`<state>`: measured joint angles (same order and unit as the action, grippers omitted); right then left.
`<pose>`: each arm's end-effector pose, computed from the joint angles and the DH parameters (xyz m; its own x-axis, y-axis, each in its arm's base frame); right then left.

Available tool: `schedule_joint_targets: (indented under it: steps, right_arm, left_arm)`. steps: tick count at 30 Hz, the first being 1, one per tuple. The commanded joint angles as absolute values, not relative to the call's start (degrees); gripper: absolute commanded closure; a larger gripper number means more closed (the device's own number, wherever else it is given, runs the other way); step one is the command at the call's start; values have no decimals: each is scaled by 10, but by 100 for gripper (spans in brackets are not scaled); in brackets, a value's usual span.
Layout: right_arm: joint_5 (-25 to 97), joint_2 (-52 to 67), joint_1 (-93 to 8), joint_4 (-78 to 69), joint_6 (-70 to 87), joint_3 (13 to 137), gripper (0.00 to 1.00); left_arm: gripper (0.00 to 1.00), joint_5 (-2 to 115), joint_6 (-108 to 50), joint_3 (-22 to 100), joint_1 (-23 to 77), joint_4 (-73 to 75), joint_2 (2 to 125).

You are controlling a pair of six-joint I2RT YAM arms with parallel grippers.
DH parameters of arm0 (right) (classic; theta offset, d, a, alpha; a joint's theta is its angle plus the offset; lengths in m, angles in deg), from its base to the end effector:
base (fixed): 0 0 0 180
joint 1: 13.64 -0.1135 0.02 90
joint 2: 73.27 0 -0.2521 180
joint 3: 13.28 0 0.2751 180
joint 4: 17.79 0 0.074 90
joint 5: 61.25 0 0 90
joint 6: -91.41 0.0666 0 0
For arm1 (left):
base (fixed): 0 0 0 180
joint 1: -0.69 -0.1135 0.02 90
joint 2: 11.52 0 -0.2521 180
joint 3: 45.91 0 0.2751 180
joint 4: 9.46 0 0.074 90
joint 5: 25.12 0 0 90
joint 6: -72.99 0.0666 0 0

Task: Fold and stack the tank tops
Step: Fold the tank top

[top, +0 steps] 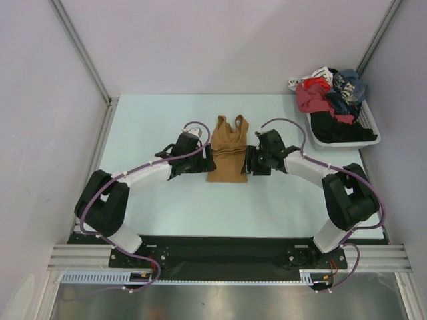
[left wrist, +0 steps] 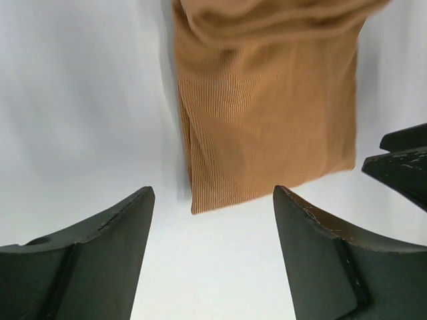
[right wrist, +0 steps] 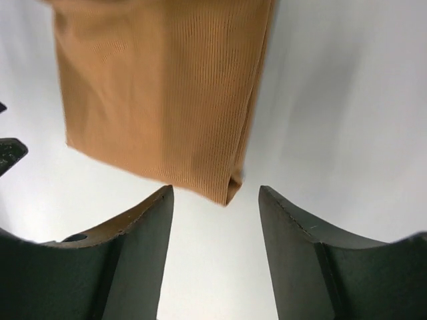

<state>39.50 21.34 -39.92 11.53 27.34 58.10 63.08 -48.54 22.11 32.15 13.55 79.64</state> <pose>0.3333 0.1784 0.1456 -0.8748 0.0471 -0.4821 -0.1714 0.9008 0.3991 0.3192 -0.1977 0.1561 -0.8068 -0.1191 -0.5787 0.1388 0.9139 -0.3816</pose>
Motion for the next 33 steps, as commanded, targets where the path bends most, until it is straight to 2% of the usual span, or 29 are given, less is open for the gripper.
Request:
schedule_joint_targets:
  steps: [1, 7, 10, 11, 16, 17, 20, 26, 33]
  right_arm:
    - [420, 203, -417, 69, 290, 548, 41]
    - [409, 226, -436, 69, 298, 537, 49]
    - [397, 226, -443, 69, 301, 528, 62]
    - [393, 224, -445, 69, 301, 526, 71]
    - [386, 224, -449, 71, 298, 509, 93]
    - [384, 220, -451, 75, 296, 507, 100]
    - [378, 192, -455, 82, 297, 485, 100]
    - [375, 119, -476, 99, 311, 427, 100]
    - [348, 32, -539, 122, 351, 366, 100]
  left_arm:
    - [23, 612, -493, 186, 342, 96, 788]
    - [32, 602, -492, 196, 345, 89, 825]
    - [41, 602, -492, 193, 350, 83, 835]
    - [49, 600, -492, 192, 351, 81, 839]
    - [68, 606, -491, 176, 361, 80, 852]
    - [79, 602, -492, 171, 362, 81, 852]
    - [100, 607, -494, 145, 370, 83, 837]
    - [100, 627, -502, 75, 394, 94, 772]
    - [97, 647, -544, -3, 474, 84, 720]
